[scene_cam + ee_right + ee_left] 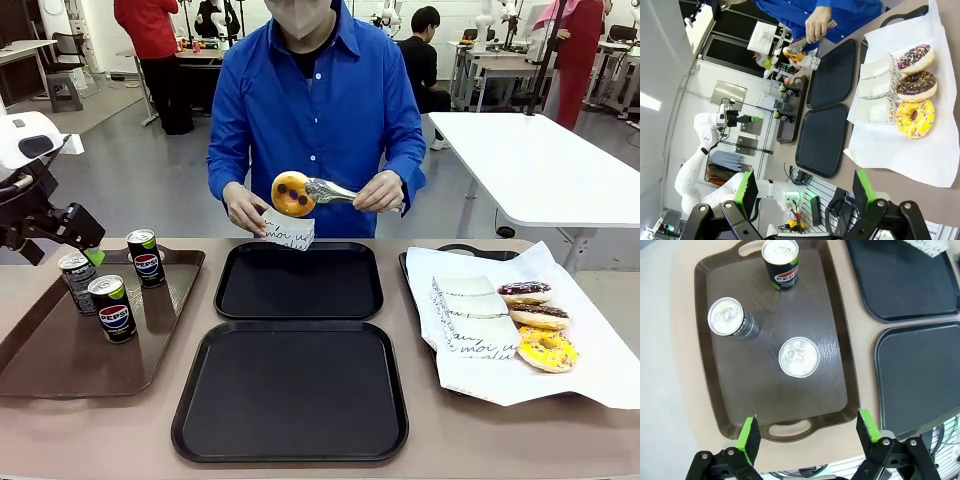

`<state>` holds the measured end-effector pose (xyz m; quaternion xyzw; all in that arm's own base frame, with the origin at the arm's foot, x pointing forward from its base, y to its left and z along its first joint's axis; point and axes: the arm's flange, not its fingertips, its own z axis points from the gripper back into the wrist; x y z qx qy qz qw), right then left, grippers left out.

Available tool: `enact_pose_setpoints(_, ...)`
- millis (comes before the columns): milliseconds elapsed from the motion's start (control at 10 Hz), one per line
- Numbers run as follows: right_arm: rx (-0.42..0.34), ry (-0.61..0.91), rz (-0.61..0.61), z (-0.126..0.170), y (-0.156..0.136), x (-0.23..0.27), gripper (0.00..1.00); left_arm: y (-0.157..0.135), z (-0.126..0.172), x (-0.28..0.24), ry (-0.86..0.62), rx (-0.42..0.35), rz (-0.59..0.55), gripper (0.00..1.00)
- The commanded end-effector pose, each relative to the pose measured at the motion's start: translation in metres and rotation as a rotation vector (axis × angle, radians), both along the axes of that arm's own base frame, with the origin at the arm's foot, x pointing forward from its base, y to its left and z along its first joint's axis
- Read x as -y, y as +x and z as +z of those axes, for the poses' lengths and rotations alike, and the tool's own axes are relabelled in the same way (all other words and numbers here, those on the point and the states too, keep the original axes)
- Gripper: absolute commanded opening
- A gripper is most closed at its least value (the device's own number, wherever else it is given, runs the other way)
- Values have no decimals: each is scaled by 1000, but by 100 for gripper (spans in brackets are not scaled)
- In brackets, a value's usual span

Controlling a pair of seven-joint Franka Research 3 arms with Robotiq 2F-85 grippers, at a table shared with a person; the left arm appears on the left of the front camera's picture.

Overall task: Set up donuts and drinks on trays.
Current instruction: Pick up one Pepsi coke and place it on the Flat Tray.

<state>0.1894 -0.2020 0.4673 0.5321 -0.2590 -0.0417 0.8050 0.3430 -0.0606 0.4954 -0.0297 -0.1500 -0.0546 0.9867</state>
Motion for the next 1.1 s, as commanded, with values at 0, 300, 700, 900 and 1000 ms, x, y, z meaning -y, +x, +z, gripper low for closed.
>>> enact_pose_setpoints(0,27,16,0,2,2,1,100,2,-3,8,75,-32,-30,100)
enact_pose_setpoints(300,27,16,0,2,2,1,100,12,-12,16,123,-125,-55,100)
enact_pose_setpoints(700,27,16,0,2,2,1,100,30,-22,24,138,-222,-47,100)
enact_pose_setpoints(900,27,16,0,2,2,1,100,34,-29,26,102,-203,-1,100)
enact_pose_setpoints(1000,27,16,0,2,2,1,100,37,-31,27,93,-173,22,100)
